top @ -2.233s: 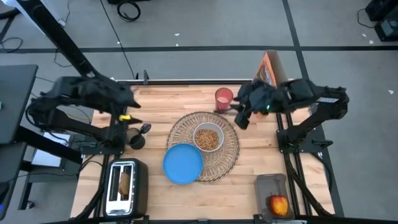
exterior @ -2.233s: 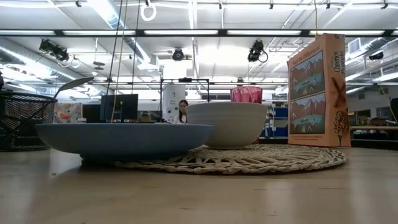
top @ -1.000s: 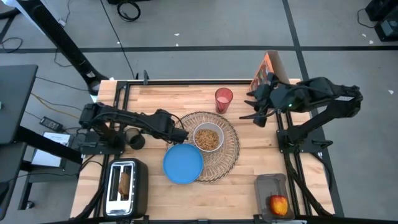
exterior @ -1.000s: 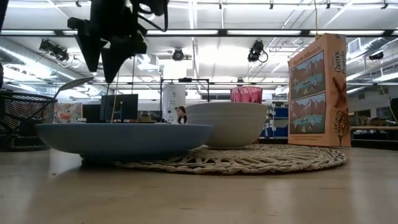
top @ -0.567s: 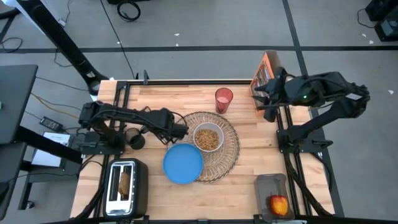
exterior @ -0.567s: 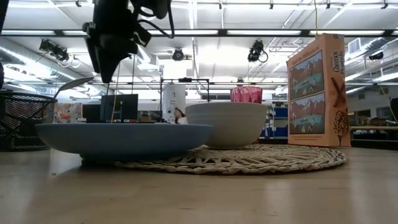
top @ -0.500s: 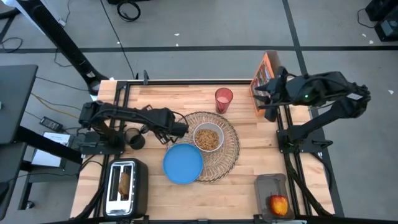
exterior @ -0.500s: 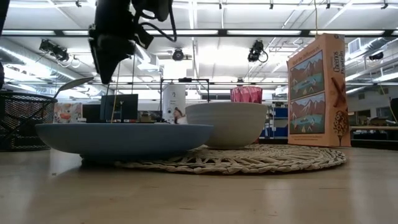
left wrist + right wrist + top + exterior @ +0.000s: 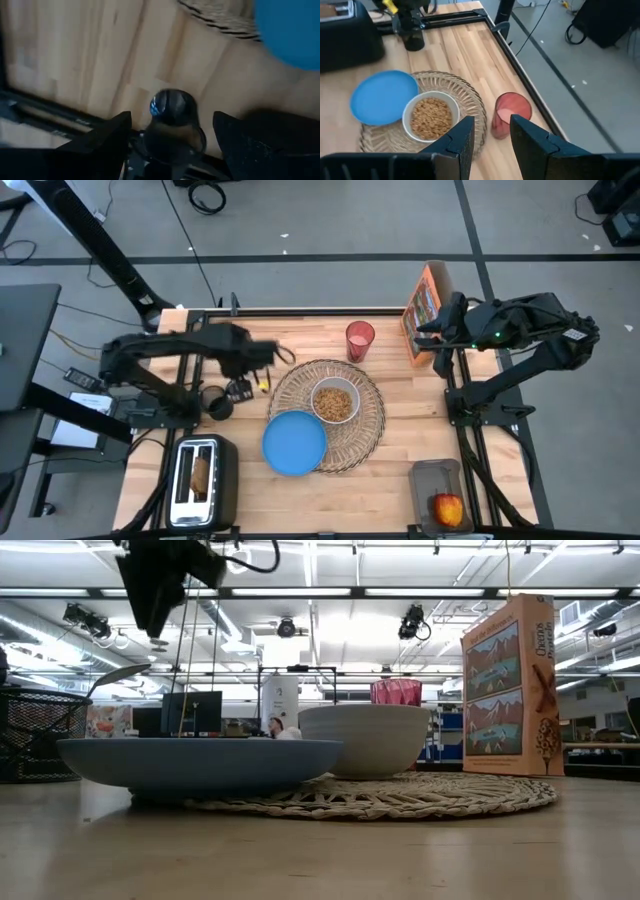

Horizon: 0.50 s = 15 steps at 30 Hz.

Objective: Arrange a breakfast setting
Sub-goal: Put the spoon on the right side of the white bowl

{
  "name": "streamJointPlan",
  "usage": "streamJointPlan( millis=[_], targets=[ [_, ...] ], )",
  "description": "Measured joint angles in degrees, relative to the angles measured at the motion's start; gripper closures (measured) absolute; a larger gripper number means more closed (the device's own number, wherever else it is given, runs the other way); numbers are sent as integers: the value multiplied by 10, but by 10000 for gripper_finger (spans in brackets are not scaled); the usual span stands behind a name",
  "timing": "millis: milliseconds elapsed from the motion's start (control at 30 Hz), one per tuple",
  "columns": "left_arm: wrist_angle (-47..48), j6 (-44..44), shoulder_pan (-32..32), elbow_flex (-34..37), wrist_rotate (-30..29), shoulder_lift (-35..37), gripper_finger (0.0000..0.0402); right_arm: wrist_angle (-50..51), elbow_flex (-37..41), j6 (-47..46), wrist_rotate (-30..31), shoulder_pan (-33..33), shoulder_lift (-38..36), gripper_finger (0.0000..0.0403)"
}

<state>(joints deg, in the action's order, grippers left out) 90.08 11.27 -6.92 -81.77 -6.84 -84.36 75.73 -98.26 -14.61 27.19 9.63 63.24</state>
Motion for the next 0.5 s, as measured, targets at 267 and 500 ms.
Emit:
streamJointPlan(
  millis=[267, 500],
  targets=[
    [0, -197, -202, 0, 215, 73, 116, -14, 0, -91, -32, 0, 2, 270],
    [-5, -368, -356, 0, 347, 22, 116, -59, 0, -160, -61, 0, 17, 270]
  ],
)
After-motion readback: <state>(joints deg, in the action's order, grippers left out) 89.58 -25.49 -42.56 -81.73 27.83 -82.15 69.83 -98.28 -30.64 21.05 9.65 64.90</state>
